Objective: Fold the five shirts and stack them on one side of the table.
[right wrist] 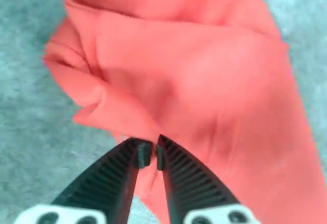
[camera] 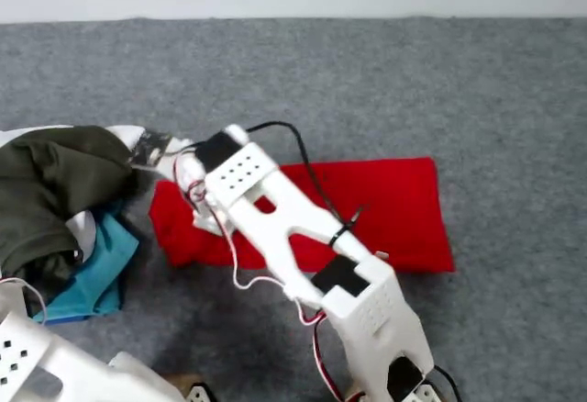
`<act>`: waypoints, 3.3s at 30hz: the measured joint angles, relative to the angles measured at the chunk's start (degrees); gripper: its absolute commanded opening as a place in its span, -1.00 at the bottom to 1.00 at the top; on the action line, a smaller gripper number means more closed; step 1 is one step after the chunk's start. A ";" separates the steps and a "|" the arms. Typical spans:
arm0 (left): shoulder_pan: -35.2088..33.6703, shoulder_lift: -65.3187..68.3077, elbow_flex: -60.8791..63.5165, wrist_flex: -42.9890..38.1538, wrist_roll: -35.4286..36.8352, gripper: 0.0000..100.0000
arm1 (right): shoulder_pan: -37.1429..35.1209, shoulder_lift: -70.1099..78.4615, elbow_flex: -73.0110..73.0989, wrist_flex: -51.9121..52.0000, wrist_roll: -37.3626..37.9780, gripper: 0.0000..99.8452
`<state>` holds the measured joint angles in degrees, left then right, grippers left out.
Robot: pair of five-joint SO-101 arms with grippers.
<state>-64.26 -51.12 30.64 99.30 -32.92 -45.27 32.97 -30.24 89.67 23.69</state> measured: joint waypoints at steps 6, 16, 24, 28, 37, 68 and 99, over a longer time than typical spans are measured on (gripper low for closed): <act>0.00 0.00 0.00 0.09 0.00 -0.97 | 2.73 0.00 0.00 0.70 0.00 -0.98; 0.00 0.00 0.00 0.09 0.00 -0.97 | 4.04 0.00 0.00 -0.26 0.00 -0.93; 0.00 0.00 0.00 0.09 0.00 -0.97 | 8.18 5.27 -0.18 -9.32 0.00 -0.68; 0.00 0.00 0.00 0.09 0.00 -0.97 | 9.85 5.36 -4.66 -6.77 -1.23 -0.71; 0.00 0.00 0.00 0.09 0.00 -0.97 | 5.54 5.36 -21.45 10.55 -1.41 -0.98; 0.00 0.00 2.90 -1.58 0.00 -0.97 | 0.53 17.32 -36.66 10.81 -2.11 -0.98; 15.47 0.00 3.52 -1.67 0.00 -0.97 | -1.41 25.23 -49.05 10.81 -6.33 -0.98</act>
<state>-48.79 -51.12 34.15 97.63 -32.92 -46.68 58.20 -79.30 100.48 17.36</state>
